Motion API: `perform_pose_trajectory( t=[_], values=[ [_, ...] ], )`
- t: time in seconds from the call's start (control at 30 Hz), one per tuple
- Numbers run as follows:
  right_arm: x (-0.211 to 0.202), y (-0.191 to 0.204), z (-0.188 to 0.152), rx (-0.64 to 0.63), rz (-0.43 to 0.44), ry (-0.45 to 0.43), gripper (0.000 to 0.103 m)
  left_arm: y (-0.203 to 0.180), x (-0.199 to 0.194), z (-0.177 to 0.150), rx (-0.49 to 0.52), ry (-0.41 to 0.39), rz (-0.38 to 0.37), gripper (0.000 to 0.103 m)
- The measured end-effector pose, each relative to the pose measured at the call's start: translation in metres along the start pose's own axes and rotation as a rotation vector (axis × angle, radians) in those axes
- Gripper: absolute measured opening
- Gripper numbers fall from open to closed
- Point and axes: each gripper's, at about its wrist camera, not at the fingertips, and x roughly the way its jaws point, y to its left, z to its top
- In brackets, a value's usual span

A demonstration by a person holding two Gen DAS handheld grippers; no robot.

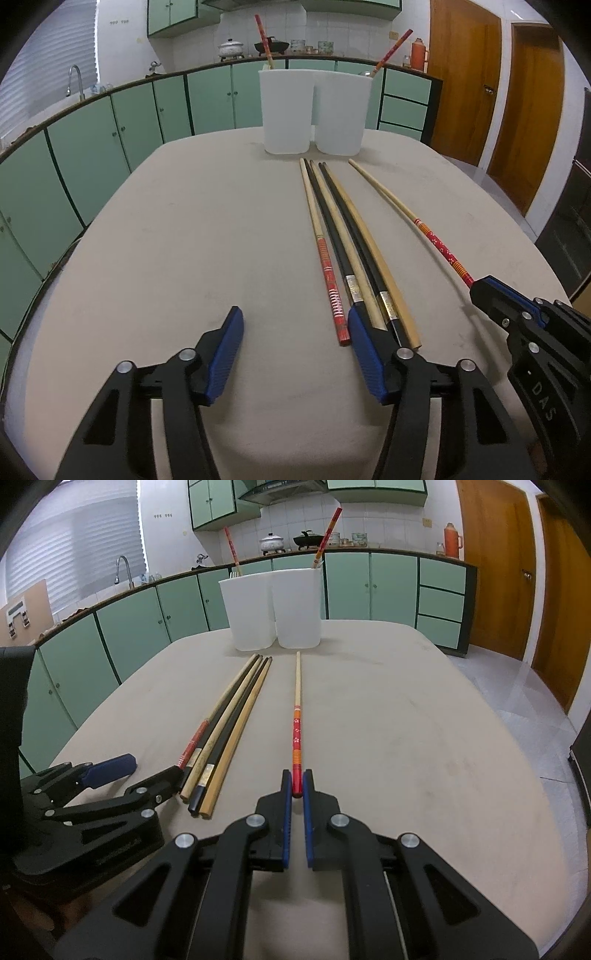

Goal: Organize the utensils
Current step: 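Grasp a red-patterned chopstick with the right tool while the left tool grasps another chopstick, then lift both held chopsticks and carry them over the white holder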

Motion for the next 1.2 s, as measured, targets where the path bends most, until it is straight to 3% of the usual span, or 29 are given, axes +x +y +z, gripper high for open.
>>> perform_pose_trajectory(
  t=[0.3,0.57,1.2],
  values=[
    [-0.002,-0.003,0.0,0.011,0.006,0.001,0.005,-0.003,-0.001,0.0,0.0,-0.023,-0.02,0.006],
    [-0.011,-0.001,0.006,-0.015,-0.005,-0.028,0.005,0.003,-0.012,0.005,-0.022,-0.048,-0.041,0.006],
    [-0.057,0.0,0.078,-0.063,0.001,-0.181,0.005,0.018,-0.086,0.075,-0.025,-0.283,-0.047,0.006]
  ],
)
